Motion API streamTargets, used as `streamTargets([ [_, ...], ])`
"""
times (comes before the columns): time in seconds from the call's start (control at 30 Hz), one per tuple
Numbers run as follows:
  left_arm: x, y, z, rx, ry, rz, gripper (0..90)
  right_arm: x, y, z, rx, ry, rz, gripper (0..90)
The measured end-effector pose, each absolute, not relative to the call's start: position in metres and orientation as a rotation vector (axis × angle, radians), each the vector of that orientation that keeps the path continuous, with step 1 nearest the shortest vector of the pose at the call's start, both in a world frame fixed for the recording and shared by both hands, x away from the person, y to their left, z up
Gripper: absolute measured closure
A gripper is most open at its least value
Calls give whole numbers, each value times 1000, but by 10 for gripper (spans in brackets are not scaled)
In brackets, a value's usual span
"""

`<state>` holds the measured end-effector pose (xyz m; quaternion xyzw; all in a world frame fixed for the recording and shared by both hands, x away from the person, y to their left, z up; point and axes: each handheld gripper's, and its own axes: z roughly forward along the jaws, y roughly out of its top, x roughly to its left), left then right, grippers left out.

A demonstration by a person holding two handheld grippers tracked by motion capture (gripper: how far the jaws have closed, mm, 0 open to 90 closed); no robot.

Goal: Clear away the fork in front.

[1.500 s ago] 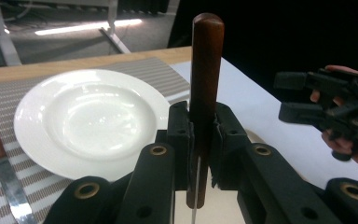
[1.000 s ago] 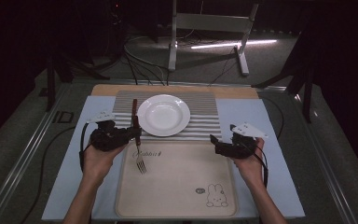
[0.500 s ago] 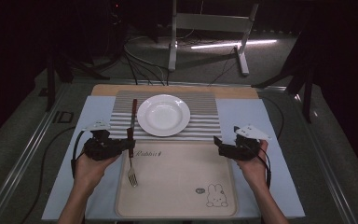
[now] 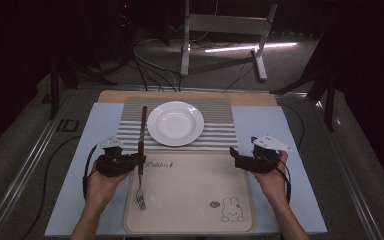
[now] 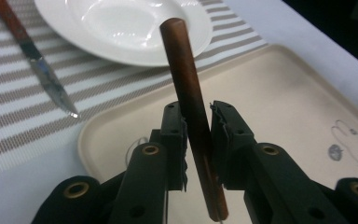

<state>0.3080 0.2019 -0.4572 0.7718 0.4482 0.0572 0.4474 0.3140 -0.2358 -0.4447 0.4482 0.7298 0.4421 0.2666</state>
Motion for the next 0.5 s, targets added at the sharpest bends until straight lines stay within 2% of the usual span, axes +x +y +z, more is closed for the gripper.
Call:
streamTargets([
  [0.5,296,202,-488,1937,1148,25,730,311,-236,-446,1213,1972,1194,130],
])
